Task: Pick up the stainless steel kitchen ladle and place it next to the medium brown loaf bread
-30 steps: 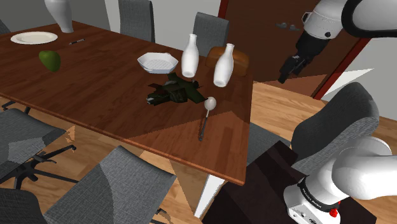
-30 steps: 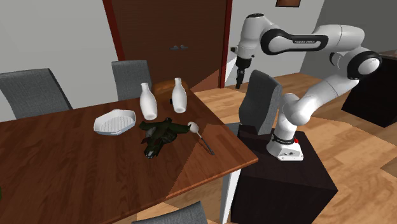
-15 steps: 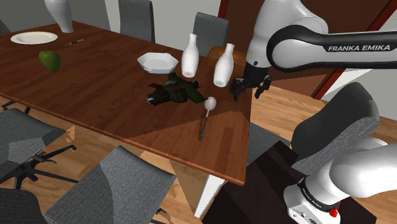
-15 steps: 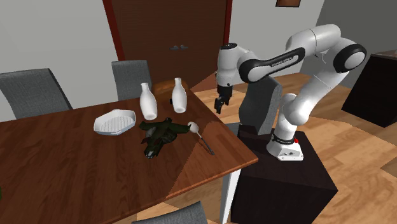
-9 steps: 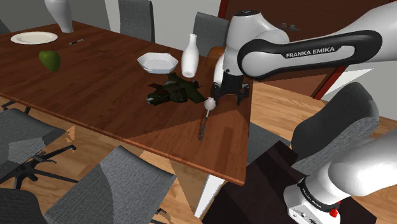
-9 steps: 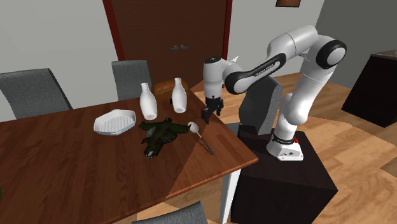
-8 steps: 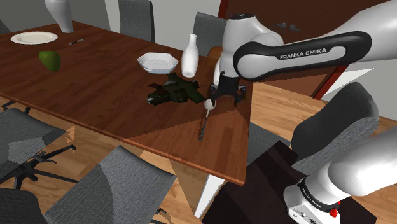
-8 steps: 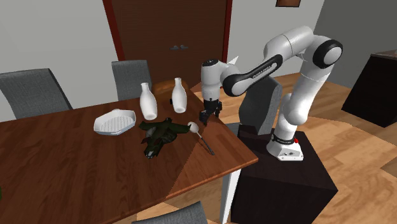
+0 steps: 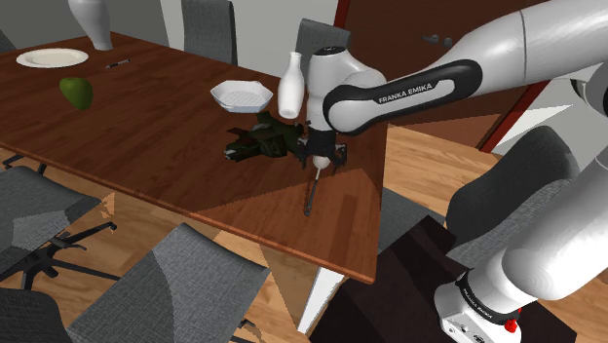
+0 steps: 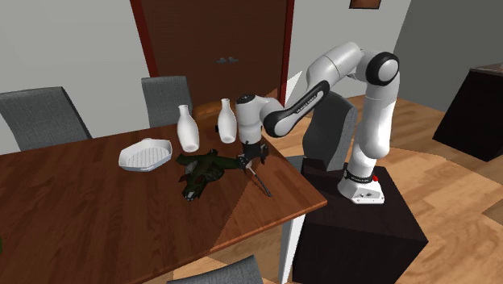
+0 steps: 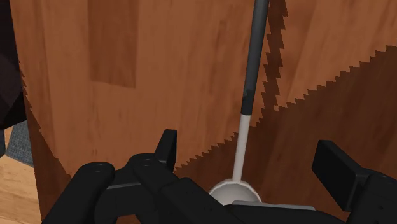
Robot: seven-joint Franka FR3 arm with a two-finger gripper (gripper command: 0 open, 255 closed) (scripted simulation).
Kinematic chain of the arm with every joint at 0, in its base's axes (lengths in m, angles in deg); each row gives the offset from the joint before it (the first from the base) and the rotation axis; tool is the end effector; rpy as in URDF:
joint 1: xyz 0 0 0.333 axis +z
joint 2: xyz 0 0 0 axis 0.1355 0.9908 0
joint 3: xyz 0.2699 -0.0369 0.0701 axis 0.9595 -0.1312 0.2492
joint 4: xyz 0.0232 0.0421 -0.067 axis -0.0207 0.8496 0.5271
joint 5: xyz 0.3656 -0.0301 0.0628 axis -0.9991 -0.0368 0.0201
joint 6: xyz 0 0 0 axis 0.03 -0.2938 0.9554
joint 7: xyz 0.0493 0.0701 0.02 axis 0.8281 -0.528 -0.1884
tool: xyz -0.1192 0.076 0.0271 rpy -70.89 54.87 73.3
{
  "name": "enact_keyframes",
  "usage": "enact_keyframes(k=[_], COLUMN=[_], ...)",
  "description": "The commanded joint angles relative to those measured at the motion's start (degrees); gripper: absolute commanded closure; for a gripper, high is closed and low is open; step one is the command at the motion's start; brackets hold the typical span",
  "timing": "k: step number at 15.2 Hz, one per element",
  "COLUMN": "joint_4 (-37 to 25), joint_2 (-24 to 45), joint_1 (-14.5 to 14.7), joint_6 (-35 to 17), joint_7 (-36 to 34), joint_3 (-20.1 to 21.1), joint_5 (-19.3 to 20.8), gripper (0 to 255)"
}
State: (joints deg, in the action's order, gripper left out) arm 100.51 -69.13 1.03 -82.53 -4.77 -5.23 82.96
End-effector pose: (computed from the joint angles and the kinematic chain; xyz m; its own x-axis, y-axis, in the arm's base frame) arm 0.4967 0.1779 0.3138 0.6497 -0.7597 0.0258 -0.7563 -0.6427 0.1220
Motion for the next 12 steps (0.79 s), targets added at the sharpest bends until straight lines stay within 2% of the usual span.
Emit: enact_keyframes(k=[1, 6, 12], joint_4=[0.19, 2.12, 2.12], joint_2=[1.39, 2.97, 2.97], joint_1=[0.18, 0.24, 0.24], joint_6=[-1.35, -4.62, -4.62], joint_7=[-1.10, -1.89, -1.89], joint_3=[-0.10, -0.41, -0.41], joint_5=[0.74, 1.89, 1.89], gripper=[0, 0, 0])
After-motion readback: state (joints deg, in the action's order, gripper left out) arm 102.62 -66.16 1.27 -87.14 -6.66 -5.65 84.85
